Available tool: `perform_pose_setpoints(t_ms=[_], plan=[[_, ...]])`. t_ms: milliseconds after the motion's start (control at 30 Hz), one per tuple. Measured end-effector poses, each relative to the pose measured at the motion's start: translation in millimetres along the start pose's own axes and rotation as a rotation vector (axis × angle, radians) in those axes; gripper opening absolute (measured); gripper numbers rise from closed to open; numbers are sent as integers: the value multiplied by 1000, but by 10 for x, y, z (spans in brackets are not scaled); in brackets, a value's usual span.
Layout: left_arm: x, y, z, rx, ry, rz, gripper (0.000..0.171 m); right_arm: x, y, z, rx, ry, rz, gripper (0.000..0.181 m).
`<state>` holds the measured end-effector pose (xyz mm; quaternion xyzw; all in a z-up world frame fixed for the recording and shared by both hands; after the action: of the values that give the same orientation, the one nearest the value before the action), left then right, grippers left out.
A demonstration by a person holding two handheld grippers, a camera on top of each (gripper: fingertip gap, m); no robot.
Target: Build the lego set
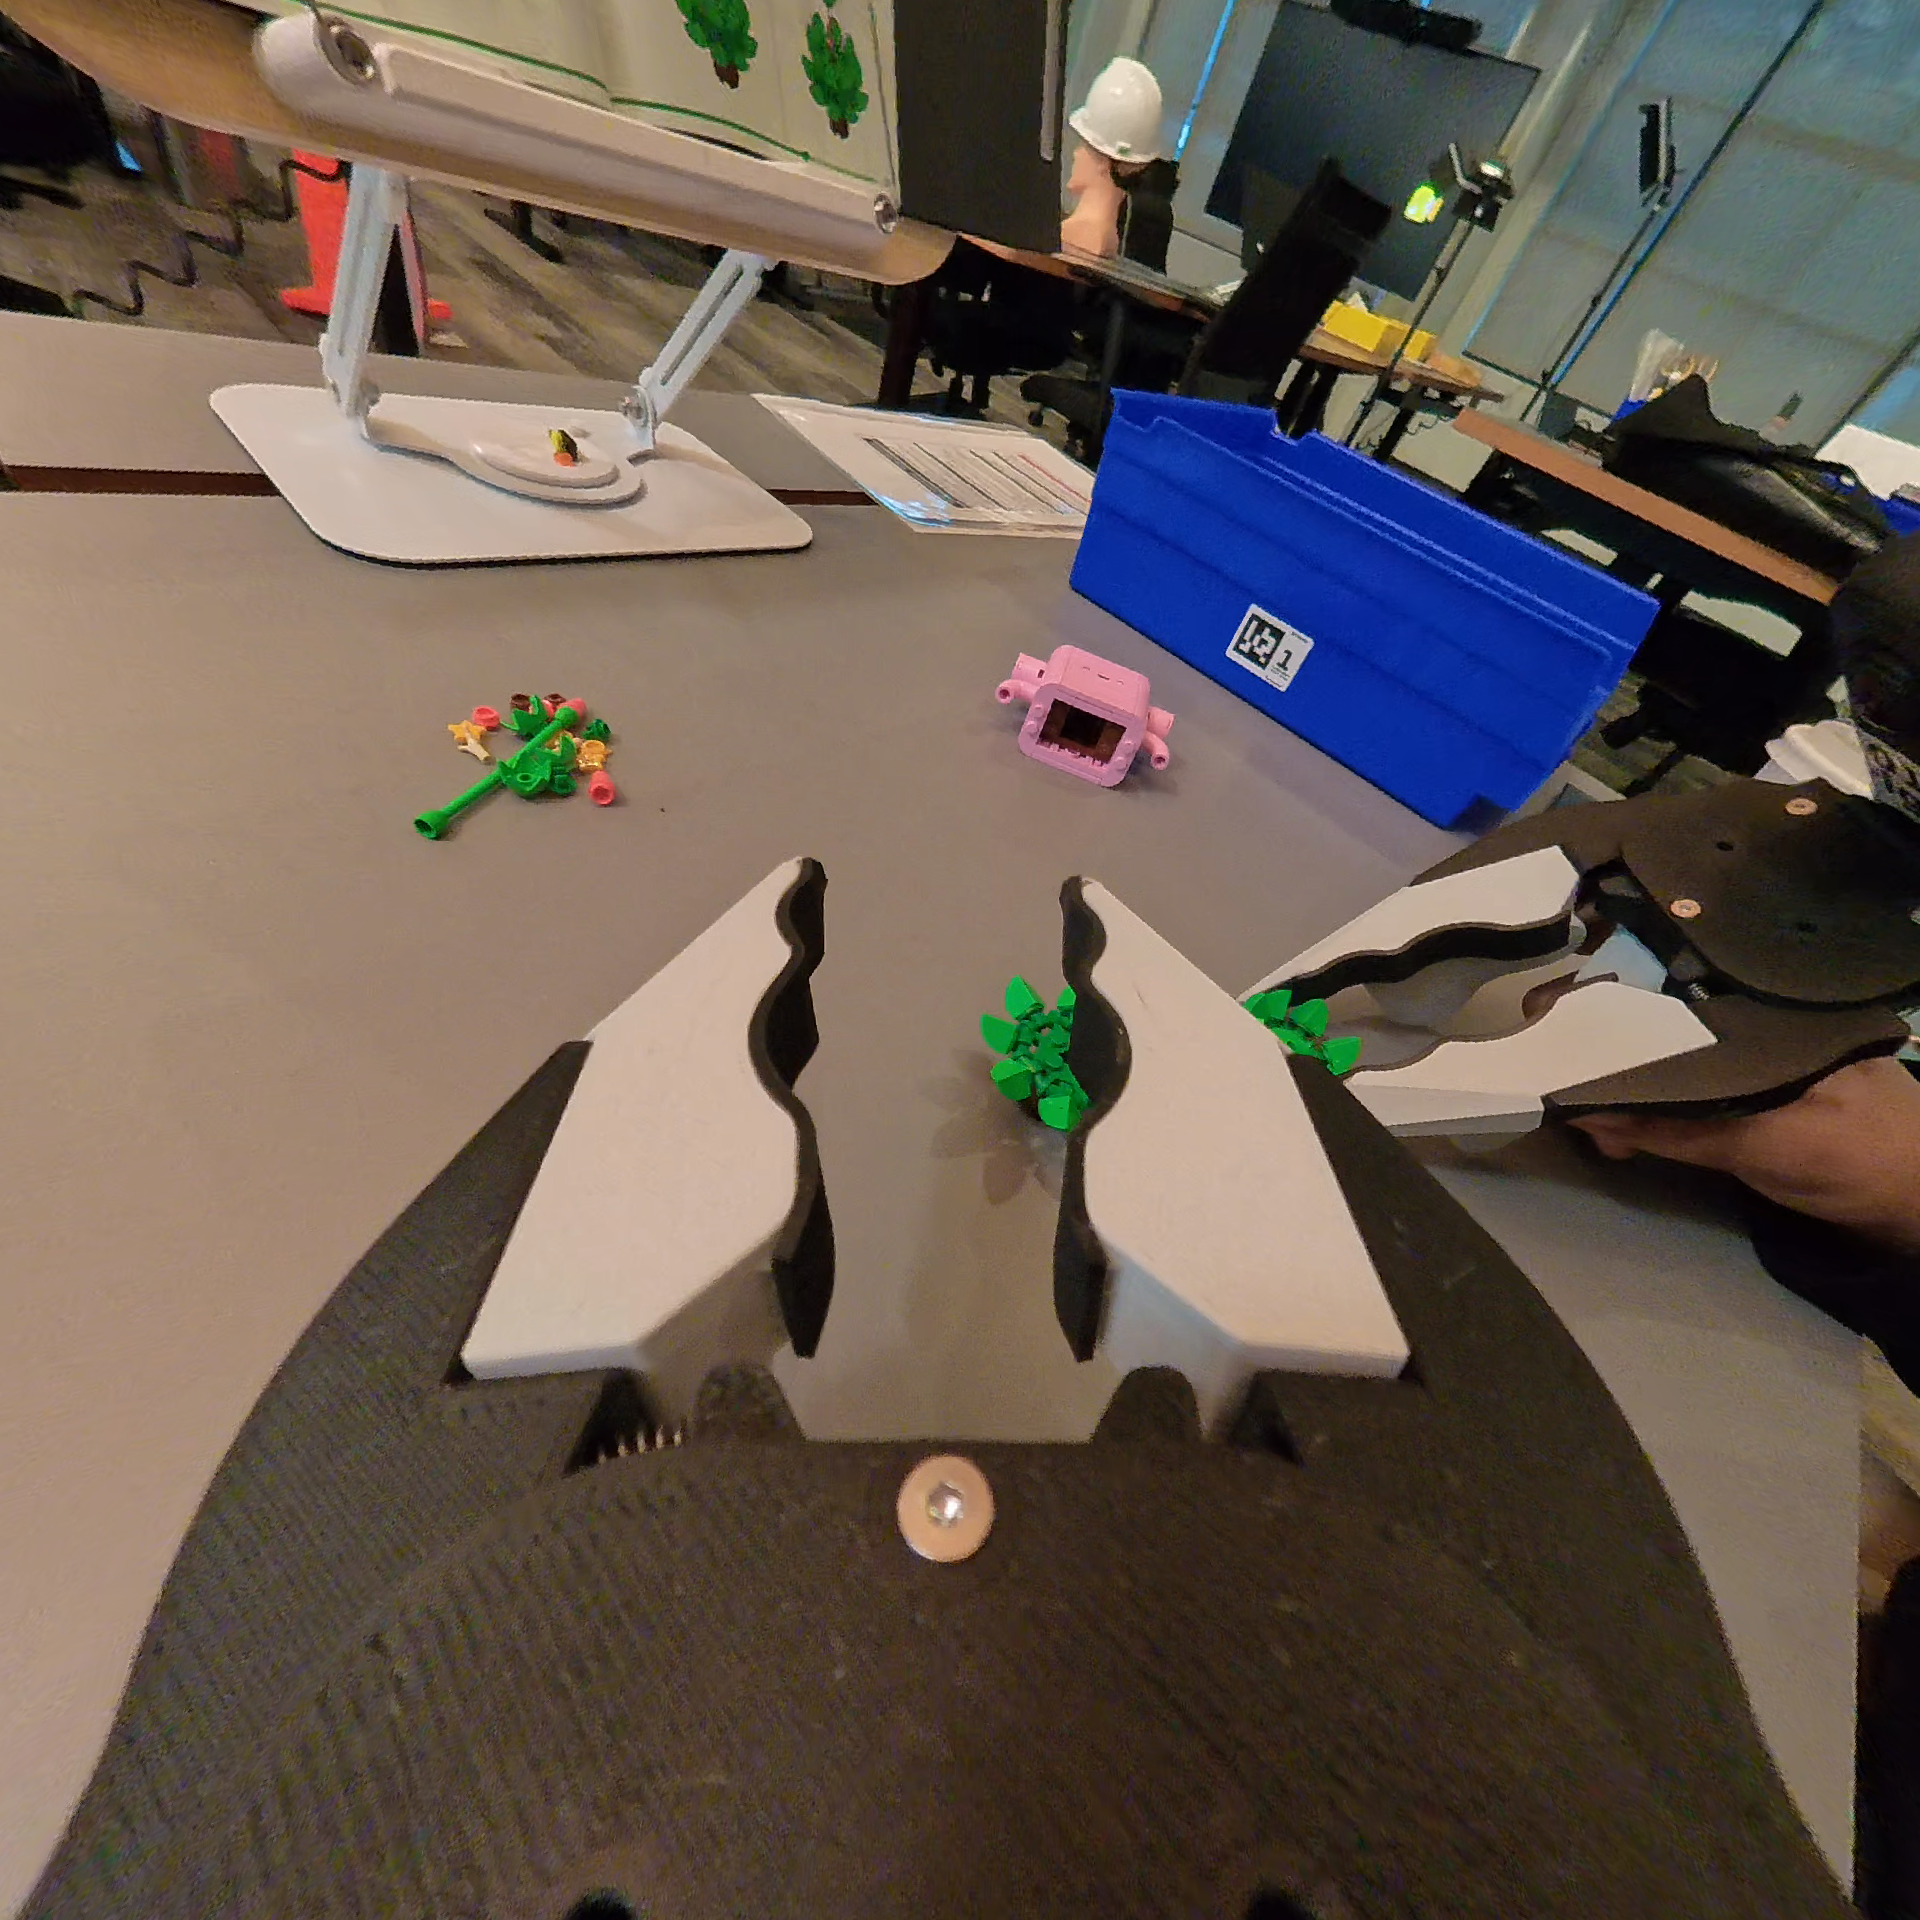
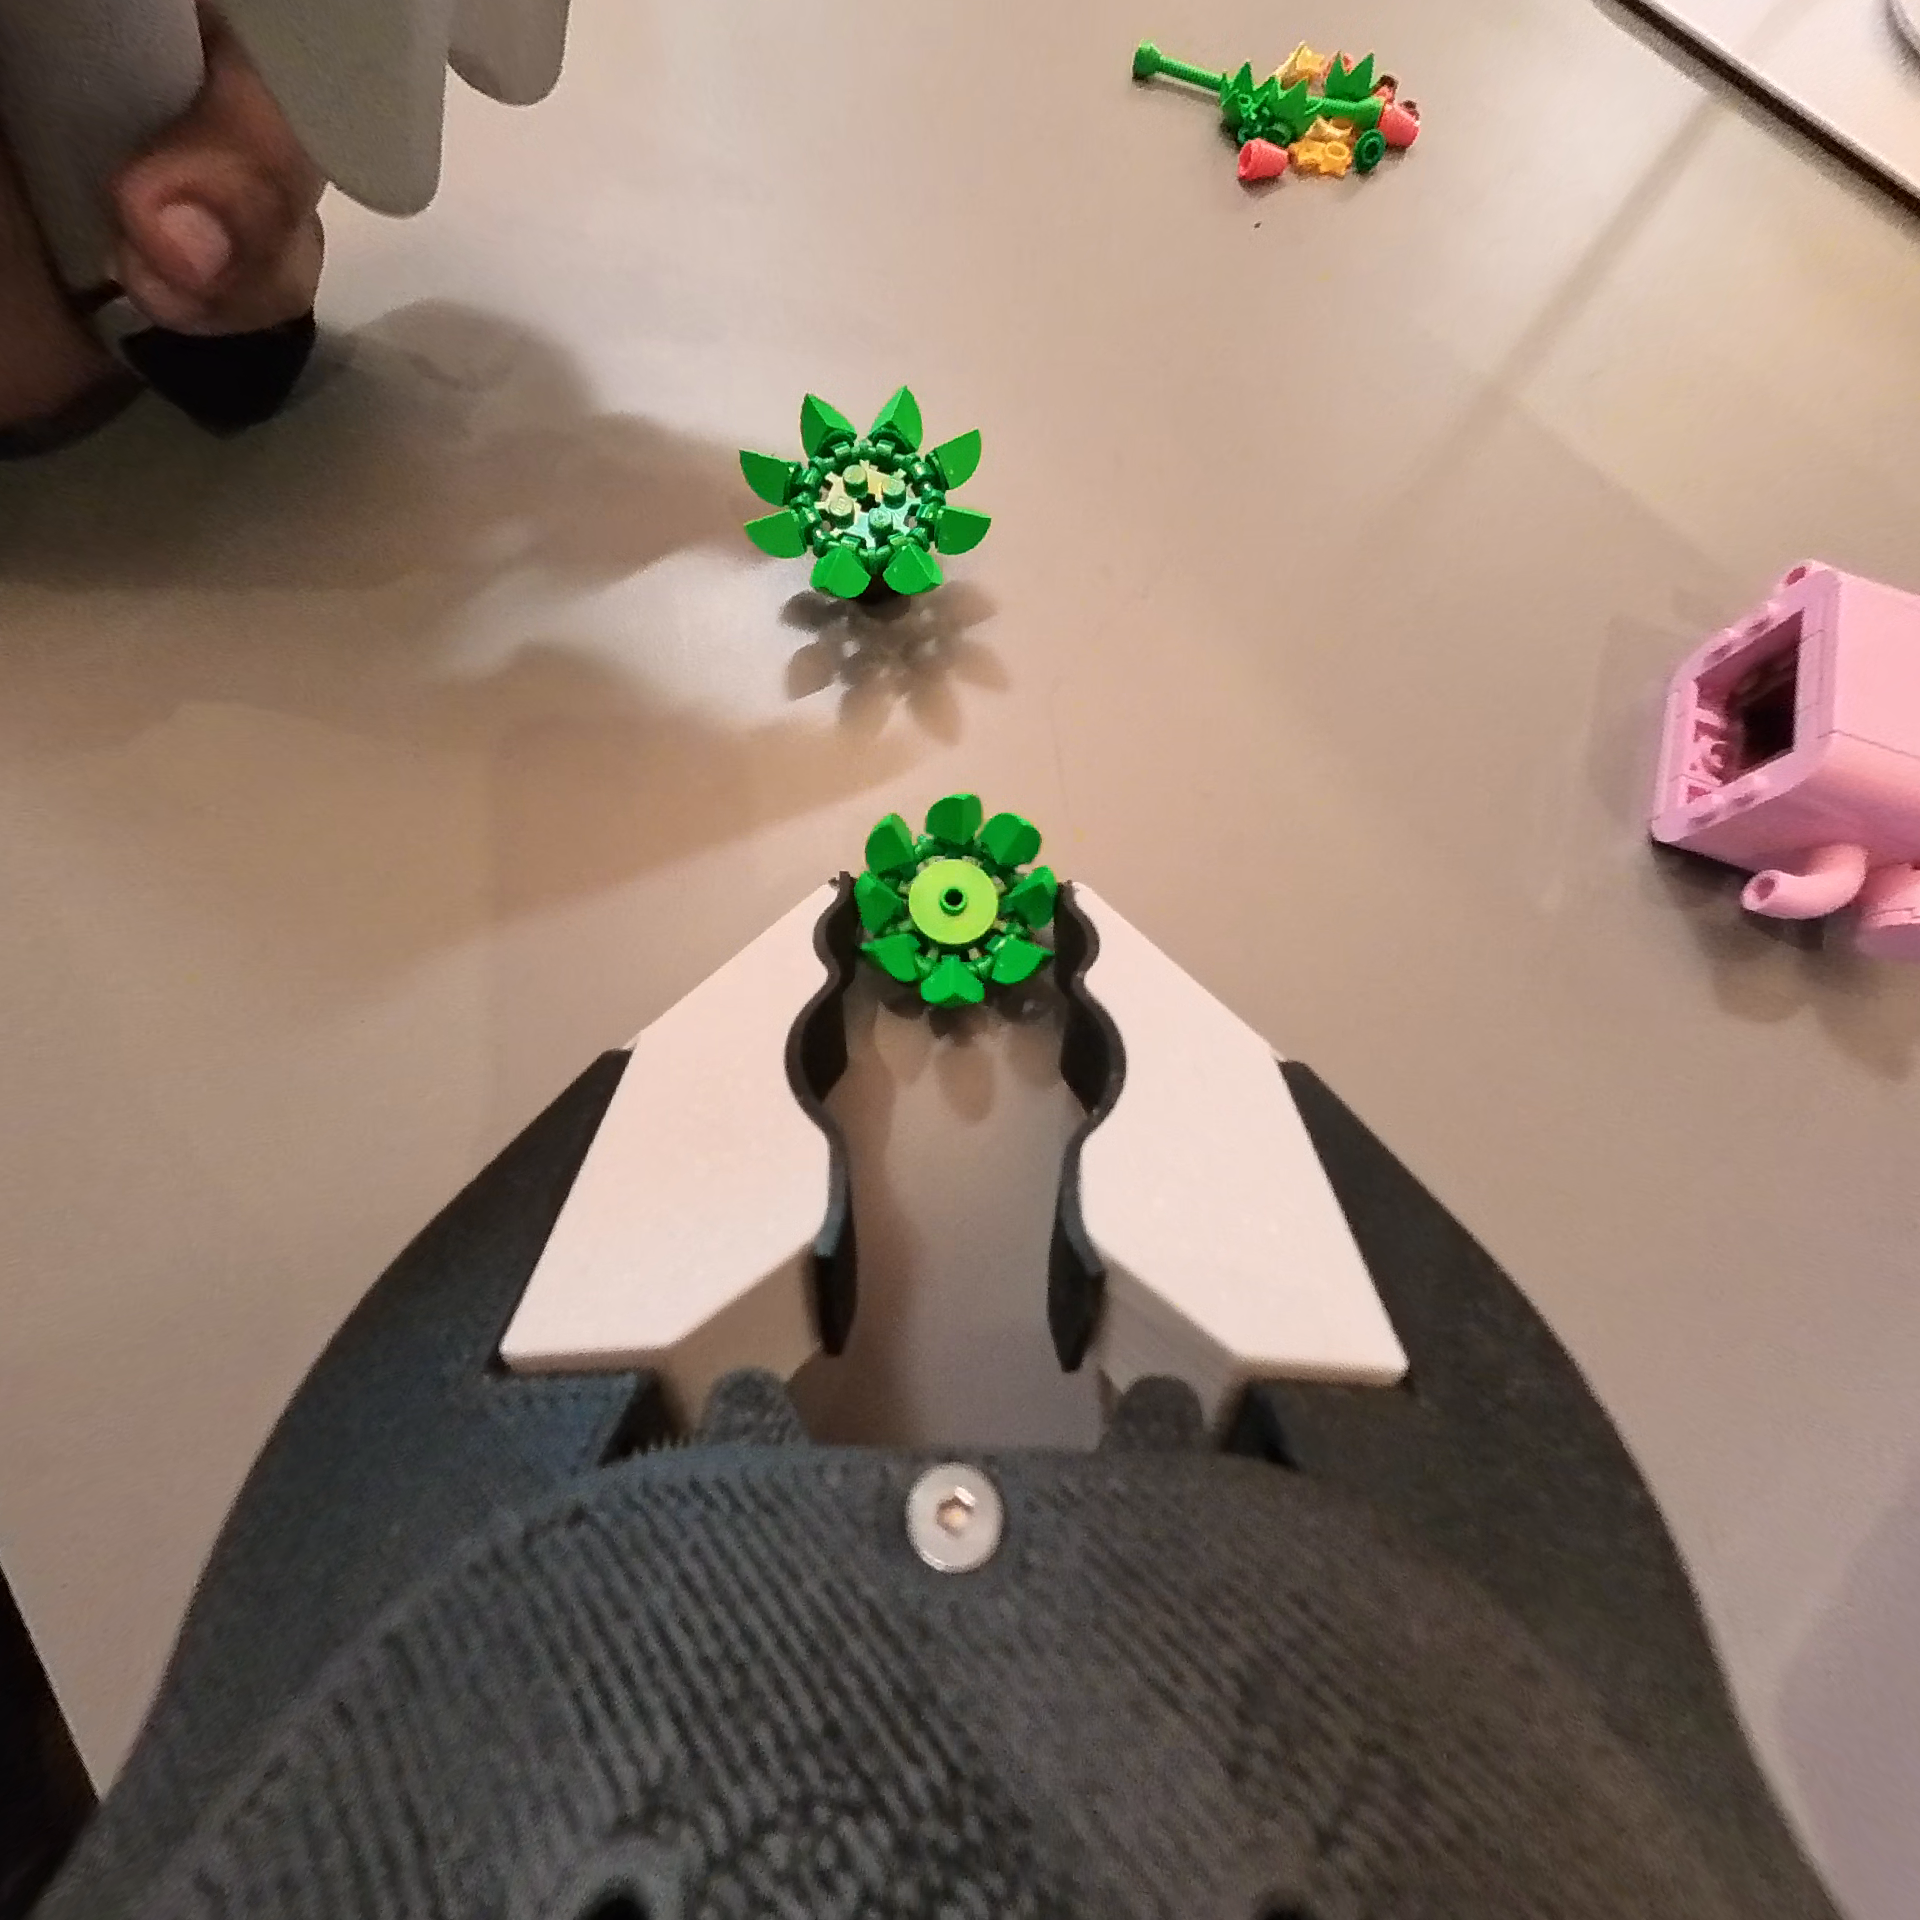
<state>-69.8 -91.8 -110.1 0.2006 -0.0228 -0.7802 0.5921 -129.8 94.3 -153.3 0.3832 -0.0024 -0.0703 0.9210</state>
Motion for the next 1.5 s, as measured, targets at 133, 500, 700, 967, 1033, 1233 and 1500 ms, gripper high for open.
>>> perform_pose_setpoints(t_ms=[133,500,700,967,1033,1233,1500], plan=[[-31,-31,-27,38,7,-41,41,1,2,2,-2,2,-4,41],[-188,-55,-52,56,-42,-139,42,-6,53,21,-50,-5,1,46],[-337,-76,-81,83,-179,-135,47,-10,95,34,-89,-5,-13,53],[-482,-62,-80,23,-357,-57,82,-36,266,72,-234,-1,-116,58],[-493,-59,-80,14,-376,-43,92,-52,283,73,-247,-15,-121,60],[-529,-79,-99,24,-420,-23,98,-50,230,44,-188,-44,-96,65],[-556,-78,-105,10,-458,14,98,-21,211,40,-168,-5,-145,66]])
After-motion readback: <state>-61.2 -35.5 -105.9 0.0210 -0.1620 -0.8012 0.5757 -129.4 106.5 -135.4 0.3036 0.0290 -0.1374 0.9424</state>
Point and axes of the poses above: each gripper's, where its closed fingertips meet, y back along the fingers, z out of its top, x = y × z across the jaws, the point moved 7 cm from there along y, back along the fingers, and after that the axes turned 4 degrees about x, right-handed, at the moved point
